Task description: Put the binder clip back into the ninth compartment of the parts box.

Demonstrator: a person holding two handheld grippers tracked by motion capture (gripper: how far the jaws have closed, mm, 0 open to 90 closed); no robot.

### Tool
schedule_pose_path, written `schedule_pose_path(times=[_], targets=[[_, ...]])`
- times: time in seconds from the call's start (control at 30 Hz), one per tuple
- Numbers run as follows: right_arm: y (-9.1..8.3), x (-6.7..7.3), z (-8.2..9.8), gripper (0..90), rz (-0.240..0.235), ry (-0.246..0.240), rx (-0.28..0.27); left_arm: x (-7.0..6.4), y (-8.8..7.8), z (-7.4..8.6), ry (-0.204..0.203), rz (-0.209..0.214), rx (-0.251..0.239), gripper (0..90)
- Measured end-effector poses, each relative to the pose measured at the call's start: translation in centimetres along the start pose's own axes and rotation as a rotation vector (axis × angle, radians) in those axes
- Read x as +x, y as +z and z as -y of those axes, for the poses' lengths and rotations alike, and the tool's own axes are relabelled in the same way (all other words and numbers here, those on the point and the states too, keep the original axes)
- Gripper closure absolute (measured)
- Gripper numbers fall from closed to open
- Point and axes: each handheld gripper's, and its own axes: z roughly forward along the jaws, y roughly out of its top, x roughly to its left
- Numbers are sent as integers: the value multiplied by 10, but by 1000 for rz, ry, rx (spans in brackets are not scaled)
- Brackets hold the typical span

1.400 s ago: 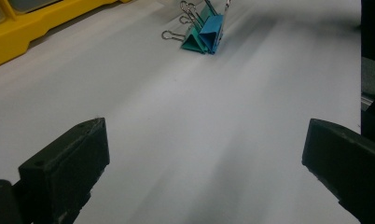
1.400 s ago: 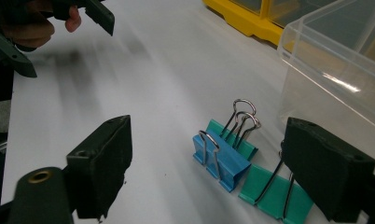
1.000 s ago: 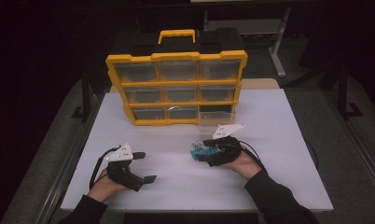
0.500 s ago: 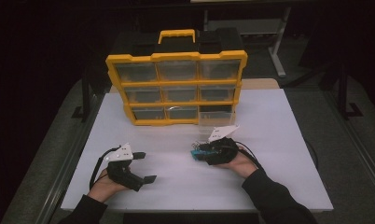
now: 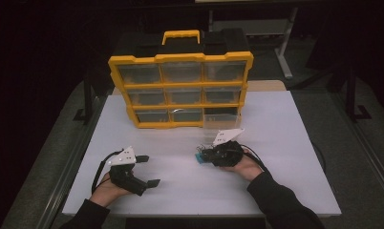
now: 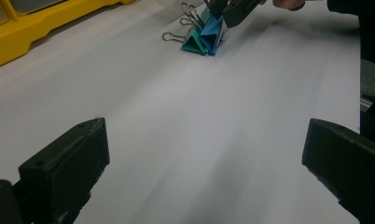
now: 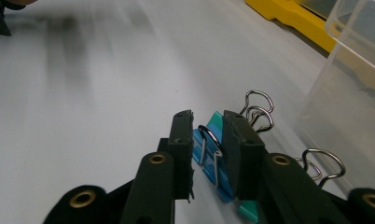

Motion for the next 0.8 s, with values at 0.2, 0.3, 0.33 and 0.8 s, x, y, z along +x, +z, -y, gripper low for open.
schedule_pose_path(times=[0.2, 0.3, 0.33, 0.8], targets=[[2, -1, 2, 777, -11, -5, 10, 0, 0, 0, 0, 0, -3, 4], [2, 0, 2, 791, -15, -12, 8, 0, 0, 0, 2, -1, -3, 4], [2, 0, 2, 794, -16, -15, 7, 0, 0, 0, 2, -1, -2, 4], [2, 0, 2, 869, -46, -29, 6, -1, 0, 0, 7, -2, -4, 4]])
